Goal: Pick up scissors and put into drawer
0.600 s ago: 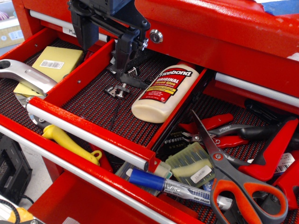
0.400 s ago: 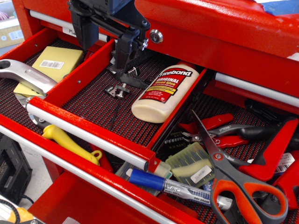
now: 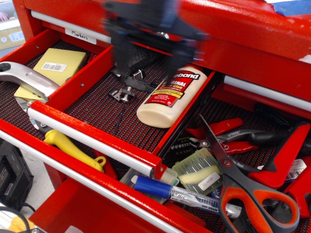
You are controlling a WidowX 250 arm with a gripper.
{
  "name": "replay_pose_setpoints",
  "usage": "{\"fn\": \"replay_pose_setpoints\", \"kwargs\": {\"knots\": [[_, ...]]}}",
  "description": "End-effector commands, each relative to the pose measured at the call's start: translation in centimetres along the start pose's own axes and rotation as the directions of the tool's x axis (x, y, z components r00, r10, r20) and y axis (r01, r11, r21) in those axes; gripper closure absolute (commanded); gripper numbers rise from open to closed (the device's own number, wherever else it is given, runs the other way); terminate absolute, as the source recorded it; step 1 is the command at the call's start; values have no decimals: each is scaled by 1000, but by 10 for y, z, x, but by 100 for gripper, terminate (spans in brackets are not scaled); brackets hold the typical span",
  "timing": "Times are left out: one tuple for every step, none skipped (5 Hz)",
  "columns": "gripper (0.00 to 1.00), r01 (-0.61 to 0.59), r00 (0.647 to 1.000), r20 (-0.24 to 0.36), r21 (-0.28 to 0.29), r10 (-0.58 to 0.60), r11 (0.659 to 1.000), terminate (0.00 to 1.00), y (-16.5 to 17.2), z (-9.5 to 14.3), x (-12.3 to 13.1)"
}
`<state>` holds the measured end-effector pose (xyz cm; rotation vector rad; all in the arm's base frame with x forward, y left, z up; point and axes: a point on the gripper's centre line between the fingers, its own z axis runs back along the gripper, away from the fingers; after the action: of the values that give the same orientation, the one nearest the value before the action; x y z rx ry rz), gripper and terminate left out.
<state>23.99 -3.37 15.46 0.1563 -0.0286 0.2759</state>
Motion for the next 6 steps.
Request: {"fn": "replay_pose_setpoints", "kwargs": {"knots": [[0, -380, 924, -46, -32, 379, 924, 0, -78, 8, -12], [0, -490, 872, -53, -58, 487, 870, 0, -102, -7, -16], [0, -543, 840, -45, -82, 541, 836, 0, -110, -28, -19], [0, -558, 830, -32, -77, 557, 826, 0, -106, -42, -15], [0, -565, 825, -45, -97, 563, 820, 0, -106, -55, -15], [0, -581, 813, -56, -115, 579, 805, 0, -108, -66, -12]]}}
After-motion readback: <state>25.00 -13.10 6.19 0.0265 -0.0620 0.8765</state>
